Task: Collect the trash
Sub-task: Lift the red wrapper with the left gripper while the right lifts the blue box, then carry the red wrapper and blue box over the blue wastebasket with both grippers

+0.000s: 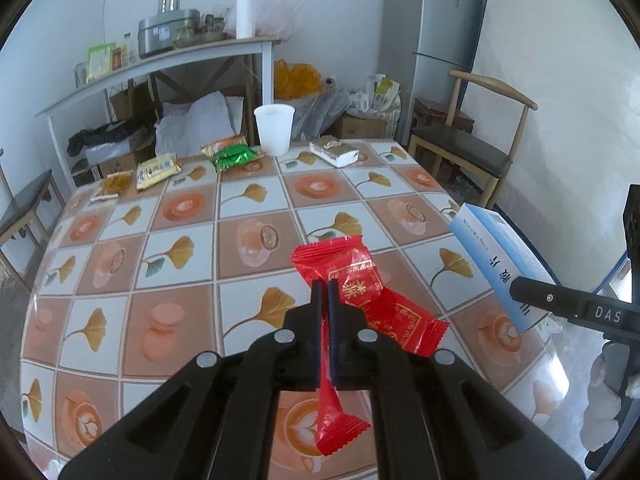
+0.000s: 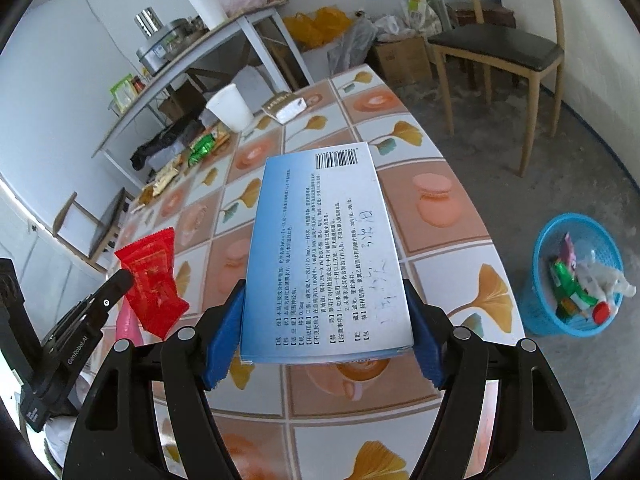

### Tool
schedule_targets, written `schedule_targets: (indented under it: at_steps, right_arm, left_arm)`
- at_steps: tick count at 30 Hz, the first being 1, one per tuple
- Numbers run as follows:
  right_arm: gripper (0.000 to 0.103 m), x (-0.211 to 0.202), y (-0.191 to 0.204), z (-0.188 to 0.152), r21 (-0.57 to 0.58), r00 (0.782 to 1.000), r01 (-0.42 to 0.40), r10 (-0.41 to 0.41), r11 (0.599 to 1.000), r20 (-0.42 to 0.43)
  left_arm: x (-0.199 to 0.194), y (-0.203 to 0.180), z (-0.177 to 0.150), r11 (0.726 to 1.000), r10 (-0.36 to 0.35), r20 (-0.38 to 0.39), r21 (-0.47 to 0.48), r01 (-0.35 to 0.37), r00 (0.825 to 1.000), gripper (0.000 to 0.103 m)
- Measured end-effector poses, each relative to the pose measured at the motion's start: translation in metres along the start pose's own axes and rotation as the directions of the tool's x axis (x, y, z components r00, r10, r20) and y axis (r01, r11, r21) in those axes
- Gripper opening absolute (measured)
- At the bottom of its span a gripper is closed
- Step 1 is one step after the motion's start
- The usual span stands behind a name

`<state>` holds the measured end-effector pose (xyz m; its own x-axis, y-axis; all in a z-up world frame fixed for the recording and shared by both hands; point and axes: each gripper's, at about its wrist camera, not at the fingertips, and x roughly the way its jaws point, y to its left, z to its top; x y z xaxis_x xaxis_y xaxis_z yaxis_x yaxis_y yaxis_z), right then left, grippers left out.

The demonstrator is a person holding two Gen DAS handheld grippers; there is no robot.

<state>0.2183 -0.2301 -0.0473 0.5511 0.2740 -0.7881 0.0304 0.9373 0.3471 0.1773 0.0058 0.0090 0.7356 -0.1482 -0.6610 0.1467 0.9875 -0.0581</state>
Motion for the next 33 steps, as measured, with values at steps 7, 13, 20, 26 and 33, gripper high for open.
schedule_targets:
  at_steps: [7, 13, 20, 26, 33]
  right_arm:
    - [0.069, -0.012, 0.0, -0.001, 0.012, 1.0, -0.02, 0.02, 1.0, 0.02]
    - [0.069, -0.023, -0.002, -0.003, 0.02, 0.999, -0.032, 0.031, 0.999, 0.039]
    - [0.069, -0.037, -0.012, -0.005, 0.048, 0.996, -0.06, 0.057, 0.997, 0.07]
    - [0.069, -0.062, -0.031, -0.007, 0.085, 0.99, -0.066, 0.054, 0.994, 0.132]
    - [0.069, -0.125, -0.101, -0.017, 0.222, 0.962, 0.022, -0.081, 0.975, 0.26]
  left_arm:
    - [-0.016, -0.006, 0.006, 1.0, 0.012, 0.041, 0.024, -0.013, 0.999, 0.002]
    - [-0.032, -0.015, 0.009, 0.999, 0.02, 0.079, 0.047, -0.024, 0.997, 0.002]
    - [-0.05, -0.031, 0.011, 0.996, 0.027, 0.114, 0.084, -0.037, 0.993, 0.002]
    - [-0.059, -0.052, 0.021, 0.993, -0.017, 0.123, 0.12, 0.002, 0.992, 0.002]
    - [-0.047, -0.104, 0.043, 0.969, -0.202, 0.066, 0.155, 0.19, 0.977, 0.002]
